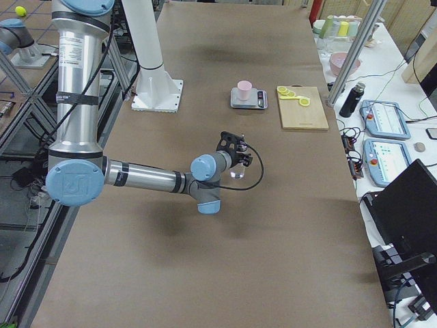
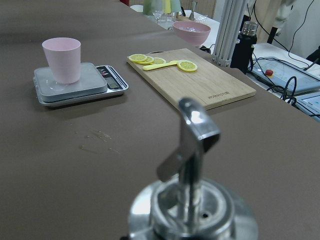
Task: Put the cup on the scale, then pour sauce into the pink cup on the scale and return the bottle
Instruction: 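Lower the dispenser onto the table beside the right arm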
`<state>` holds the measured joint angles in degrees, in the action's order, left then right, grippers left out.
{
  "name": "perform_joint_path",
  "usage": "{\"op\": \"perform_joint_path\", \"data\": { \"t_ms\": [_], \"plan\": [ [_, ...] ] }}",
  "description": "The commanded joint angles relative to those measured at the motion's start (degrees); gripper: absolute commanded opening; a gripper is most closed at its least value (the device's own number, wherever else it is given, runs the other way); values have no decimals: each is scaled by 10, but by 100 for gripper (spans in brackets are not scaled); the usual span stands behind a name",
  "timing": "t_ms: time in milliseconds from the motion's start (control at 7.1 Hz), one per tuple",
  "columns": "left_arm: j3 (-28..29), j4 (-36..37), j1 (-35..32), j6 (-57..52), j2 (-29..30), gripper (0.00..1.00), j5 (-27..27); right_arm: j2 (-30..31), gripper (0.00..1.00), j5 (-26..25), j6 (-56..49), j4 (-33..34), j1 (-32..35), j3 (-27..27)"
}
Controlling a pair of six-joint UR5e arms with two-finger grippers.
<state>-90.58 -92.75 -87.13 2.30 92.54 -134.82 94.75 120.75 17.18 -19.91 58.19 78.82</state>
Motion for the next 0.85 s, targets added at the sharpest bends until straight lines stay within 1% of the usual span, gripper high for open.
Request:
{"op": "perform_joint_path", "data": {
  "t_ms": [0,282,423,563,704],
  "plan": [
    [7,-9,0,0,2,99,0,-6,35,-5,6,-55,0,-30],
    [24,-38,1,0,2,99,0,-12,35,-10,10,-72,-1,-42],
    [30,-40,1,0,3,99,1,-16,35,-12,11,-75,-1,-58],
    [30,-40,1,0,2,99,1,-35,35,-12,11,-95,-3,-101],
    [31,-40,1,0,1,99,0,-64,35,-13,11,-129,-4,-165]
  ]
}}
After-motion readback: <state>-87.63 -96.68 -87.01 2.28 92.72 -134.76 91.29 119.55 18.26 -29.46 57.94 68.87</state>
